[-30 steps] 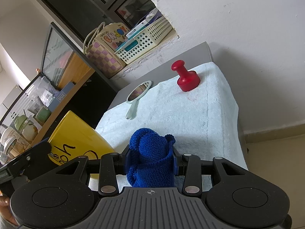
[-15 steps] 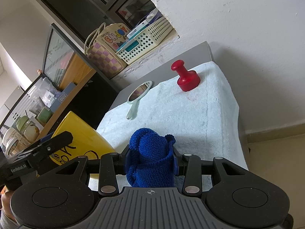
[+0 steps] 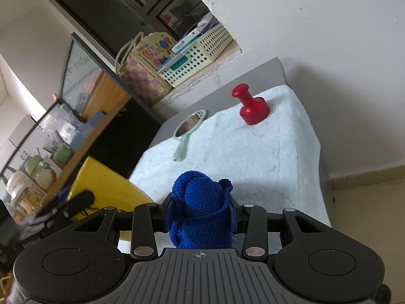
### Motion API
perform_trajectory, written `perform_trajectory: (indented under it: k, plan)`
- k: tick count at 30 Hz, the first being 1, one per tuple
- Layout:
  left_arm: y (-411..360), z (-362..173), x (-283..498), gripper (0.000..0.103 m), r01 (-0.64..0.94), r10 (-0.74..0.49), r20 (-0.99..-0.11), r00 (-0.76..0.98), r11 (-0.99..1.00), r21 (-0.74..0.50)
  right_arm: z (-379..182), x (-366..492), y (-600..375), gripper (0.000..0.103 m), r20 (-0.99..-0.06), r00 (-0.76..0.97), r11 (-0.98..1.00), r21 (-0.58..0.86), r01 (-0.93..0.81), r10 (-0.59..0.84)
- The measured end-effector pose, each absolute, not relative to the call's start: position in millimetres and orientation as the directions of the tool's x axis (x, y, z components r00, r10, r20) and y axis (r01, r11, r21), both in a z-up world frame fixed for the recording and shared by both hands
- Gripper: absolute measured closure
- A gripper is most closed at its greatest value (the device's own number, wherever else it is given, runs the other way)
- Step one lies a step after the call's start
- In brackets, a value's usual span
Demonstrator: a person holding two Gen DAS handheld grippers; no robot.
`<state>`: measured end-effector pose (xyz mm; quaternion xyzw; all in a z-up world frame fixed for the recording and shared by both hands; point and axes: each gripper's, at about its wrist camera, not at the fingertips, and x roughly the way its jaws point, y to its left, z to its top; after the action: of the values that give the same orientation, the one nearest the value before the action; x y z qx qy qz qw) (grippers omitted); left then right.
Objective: Clean container
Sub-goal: 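Tilt the yellow mug opening toward the right gripper holding the blue cloth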
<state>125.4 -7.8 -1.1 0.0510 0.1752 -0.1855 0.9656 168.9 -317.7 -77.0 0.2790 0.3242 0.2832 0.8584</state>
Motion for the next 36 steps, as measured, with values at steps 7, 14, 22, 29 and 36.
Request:
perform_trajectory:
  k: [7,14,22,29,36]
  plan:
    - [15.6,-8.5,112.0,0.01,0.439,-0.416,-0.306,0.856,0.899,0.006,-68.2,169.1,-312.1,0.061,-0.374,0.619,0.663,0.67,-0.335,0.691]
    - [31.5,-14.0,104.6,0.01,0.474,-0.461,-0.275,0.844,0.88,-0.019,-52.9,172.4,-288.7,0.061,-0.274,0.568,0.549,0.738,-0.392,0.776]
    - [33.8,-16.6,95.2,0.01,0.49,-0.473,-0.259,0.842,0.872,-0.001,-67.5,185.6,-278.6,0.061,-0.298,0.559,0.548,0.758,-0.353,0.773]
    - [40.2,-18.4,88.4,0.01,0.511,-0.494,-0.254,0.831,0.859,0.0,-80.3,197.1,-269.8,0.061,-0.318,0.551,0.546,0.775,-0.318,0.772]
    - [47.7,-20.2,84.7,0.01,0.542,-0.523,-0.251,0.815,0.84,0.01,-90.9,207.4,-262.9,0.061,-0.367,0.542,0.577,0.764,-0.289,0.756]
